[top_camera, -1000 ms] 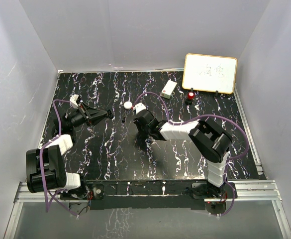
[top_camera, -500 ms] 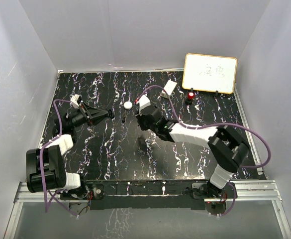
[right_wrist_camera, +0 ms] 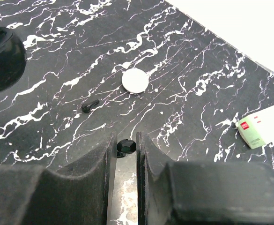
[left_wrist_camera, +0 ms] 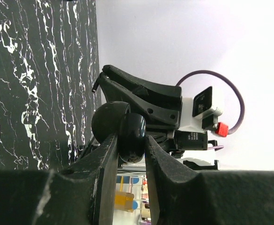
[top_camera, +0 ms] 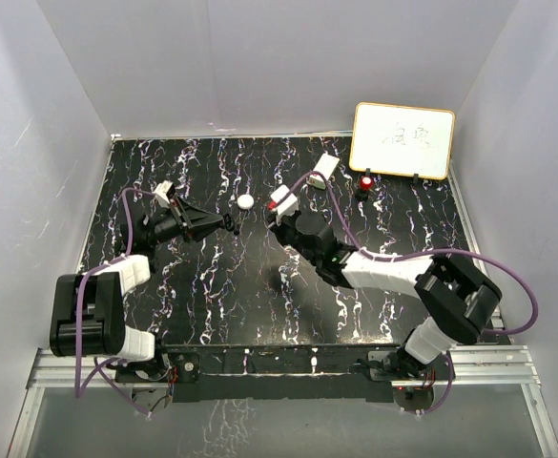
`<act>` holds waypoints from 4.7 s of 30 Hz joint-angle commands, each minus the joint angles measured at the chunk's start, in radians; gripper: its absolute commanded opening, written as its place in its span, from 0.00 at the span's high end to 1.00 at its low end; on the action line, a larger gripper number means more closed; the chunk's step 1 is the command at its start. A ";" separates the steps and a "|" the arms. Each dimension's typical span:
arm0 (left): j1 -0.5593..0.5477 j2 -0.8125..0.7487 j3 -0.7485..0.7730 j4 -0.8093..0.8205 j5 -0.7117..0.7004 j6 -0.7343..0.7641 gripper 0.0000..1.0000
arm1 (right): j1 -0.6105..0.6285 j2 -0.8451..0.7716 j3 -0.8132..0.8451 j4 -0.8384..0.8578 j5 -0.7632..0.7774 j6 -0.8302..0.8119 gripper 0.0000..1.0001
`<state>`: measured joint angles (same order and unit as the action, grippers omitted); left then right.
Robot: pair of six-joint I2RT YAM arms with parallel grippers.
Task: Insert the wireless bluetooth earbuds into the charging case
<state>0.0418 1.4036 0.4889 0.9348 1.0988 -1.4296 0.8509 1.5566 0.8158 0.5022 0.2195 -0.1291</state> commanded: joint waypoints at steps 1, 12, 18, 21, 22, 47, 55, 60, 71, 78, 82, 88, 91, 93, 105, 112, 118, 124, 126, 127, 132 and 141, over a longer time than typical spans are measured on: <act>-0.014 -0.006 0.051 0.021 0.006 -0.010 1.00 | -0.001 -0.051 -0.039 0.274 -0.033 -0.126 1.00; -0.027 -0.021 0.068 0.003 0.017 -0.007 1.00 | -0.004 -0.050 -0.081 0.424 -0.110 -0.211 1.00; -0.027 -0.028 0.067 -0.024 0.020 0.013 1.00 | -0.003 -0.024 0.108 -0.066 0.044 -0.048 1.00; -0.027 -0.023 0.069 -0.029 0.019 0.022 1.00 | -0.003 -0.004 0.183 -0.288 0.104 0.070 1.00; -0.026 -0.018 0.069 -0.027 0.020 0.023 1.00 | -0.003 -0.003 0.191 -0.337 0.114 0.101 1.00; -0.026 -0.007 0.065 -0.015 0.032 0.028 1.00 | -0.014 0.257 0.548 -1.026 0.086 0.268 1.00; -0.025 -0.031 0.078 -0.070 0.041 0.051 1.00 | -0.042 0.392 0.685 -1.140 0.066 0.275 1.00; -0.025 -0.031 0.080 -0.089 0.039 0.066 1.00 | -0.055 0.415 0.727 -1.172 0.047 0.261 1.00; -0.025 -0.031 0.075 -0.086 0.041 0.065 1.00 | -0.079 0.487 0.791 -1.226 0.000 0.247 0.96; -0.023 -0.031 0.076 -0.087 0.041 0.067 1.00 | -0.092 0.512 0.812 -1.234 -0.021 0.246 0.95; -0.024 -0.031 0.077 -0.088 0.040 0.069 1.00 | -0.098 0.522 0.813 -1.234 -0.031 0.246 0.92; -0.024 -0.031 0.080 -0.091 0.040 0.069 1.00 | -0.102 0.537 0.818 -1.238 -0.043 0.244 0.86; -0.023 -0.031 0.080 -0.093 0.041 0.072 1.00 | -0.105 0.547 0.830 -1.250 -0.045 0.244 0.76; -0.024 -0.032 0.080 -0.094 0.040 0.073 1.00 | -0.105 0.547 0.835 -1.245 -0.036 0.246 0.63; -0.024 -0.031 0.083 -0.104 0.040 0.077 1.00 | -0.120 0.426 0.744 -1.129 -0.017 0.280 0.44; -0.023 -0.031 0.086 -0.109 0.039 0.080 1.00 | -0.140 0.366 0.658 -1.084 -0.023 0.304 0.45; -0.024 -0.031 0.085 -0.113 0.037 0.086 1.00 | -0.142 0.342 0.604 -1.056 -0.034 0.323 0.46; -0.023 -0.031 0.078 -0.111 0.037 0.087 1.00 | -0.142 0.332 0.560 -1.016 -0.030 0.342 0.46; -0.023 -0.031 0.077 -0.110 0.038 0.088 1.00 | -0.142 0.341 0.564 -1.022 -0.018 0.342 0.46; -0.024 -0.031 0.077 -0.110 0.036 0.087 1.00 | -0.141 0.345 0.566 -1.024 -0.019 0.342 0.46; -0.023 -0.031 0.074 -0.116 0.036 0.092 1.00 | -0.141 0.340 0.557 -1.012 -0.036 0.347 0.47; -0.024 -0.031 0.076 -0.118 0.035 0.093 1.00 | -0.141 0.374 0.563 -1.004 -0.025 0.346 0.47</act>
<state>0.0174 1.4117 0.5442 0.8215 1.1145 -1.3430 0.7097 1.9491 1.3758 -0.5449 0.1810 0.2108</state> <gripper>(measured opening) 0.249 0.533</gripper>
